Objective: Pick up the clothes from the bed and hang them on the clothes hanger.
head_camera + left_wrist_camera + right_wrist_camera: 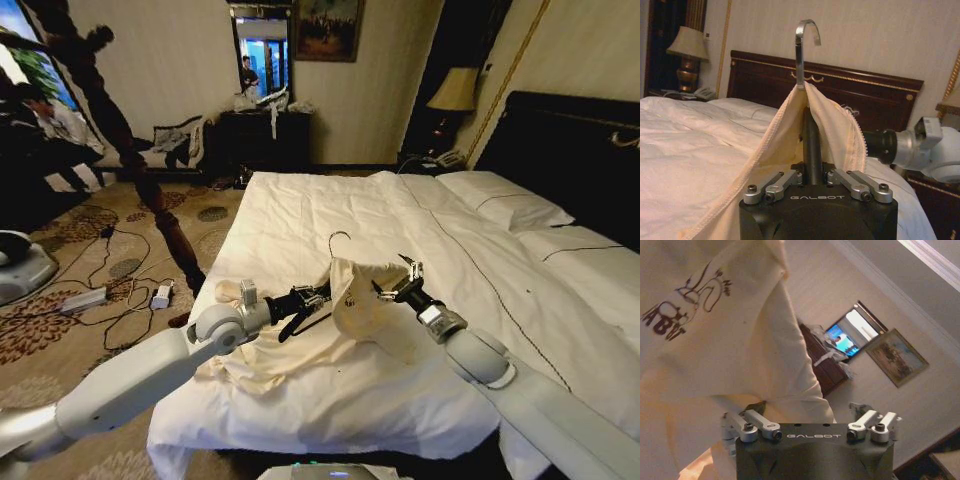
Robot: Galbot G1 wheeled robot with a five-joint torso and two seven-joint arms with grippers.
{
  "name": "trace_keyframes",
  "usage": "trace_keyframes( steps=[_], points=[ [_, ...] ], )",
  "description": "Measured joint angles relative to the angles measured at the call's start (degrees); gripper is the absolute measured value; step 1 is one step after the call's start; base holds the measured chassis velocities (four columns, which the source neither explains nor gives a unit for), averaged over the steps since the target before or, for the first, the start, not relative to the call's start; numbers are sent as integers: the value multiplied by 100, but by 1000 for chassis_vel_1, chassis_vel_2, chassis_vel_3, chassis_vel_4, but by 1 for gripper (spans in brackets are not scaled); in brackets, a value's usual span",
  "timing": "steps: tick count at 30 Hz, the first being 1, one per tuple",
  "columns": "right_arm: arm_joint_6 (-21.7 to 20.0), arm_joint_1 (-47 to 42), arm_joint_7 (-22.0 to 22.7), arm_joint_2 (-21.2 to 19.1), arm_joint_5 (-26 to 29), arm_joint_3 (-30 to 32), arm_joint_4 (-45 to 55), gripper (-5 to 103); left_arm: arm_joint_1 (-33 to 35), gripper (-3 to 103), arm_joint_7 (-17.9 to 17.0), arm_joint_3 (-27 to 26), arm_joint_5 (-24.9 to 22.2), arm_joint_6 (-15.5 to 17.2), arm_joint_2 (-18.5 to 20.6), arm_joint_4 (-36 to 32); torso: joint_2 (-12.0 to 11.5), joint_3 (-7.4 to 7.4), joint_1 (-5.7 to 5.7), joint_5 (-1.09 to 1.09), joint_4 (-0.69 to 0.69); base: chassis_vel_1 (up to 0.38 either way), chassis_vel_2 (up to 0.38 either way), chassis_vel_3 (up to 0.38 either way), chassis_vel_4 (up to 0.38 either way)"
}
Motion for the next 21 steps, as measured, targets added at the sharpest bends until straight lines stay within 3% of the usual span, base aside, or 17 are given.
trace_keyframes(
  steps=[1,9,10,13,15,19,21],
  points=[
    [36,7,-34,-18,-50,-27,-20,86,-18,15,28,29,5,1,27,-18,0,0,0,0,1,0,0,0,0],
    [432,-36,-190,-28,-554,-56,-106,54,-137,15,130,203,75,-2,86,-73,0,0,0,0,0,0,0,0,0],
    [432,-36,-190,-28,-554,-56,-106,54,-137,15,130,203,75,-2,86,-73,0,0,0,0,0,0,0,0,0],
    [519,-85,-179,-73,-690,-11,-131,38,-144,15,134,201,76,-12,83,-42,0,0,0,0,0,0,0,0,0],
    [529,-86,-175,-82,-708,-7,-134,38,-146,15,131,198,73,-12,82,-41,0,0,0,0,0,0,0,0,0],
    [556,-75,-148,-76,-853,1,-173,20,-158,15,-34,106,59,-12,51,-12,0,0,0,-1,0,0,0,0,0],
    [551,-76,-131,-60,-879,2,-183,20,-136,15,-126,50,27,-5,44,-22,0,0,0,0,0,0,0,0,0]
  ],
)
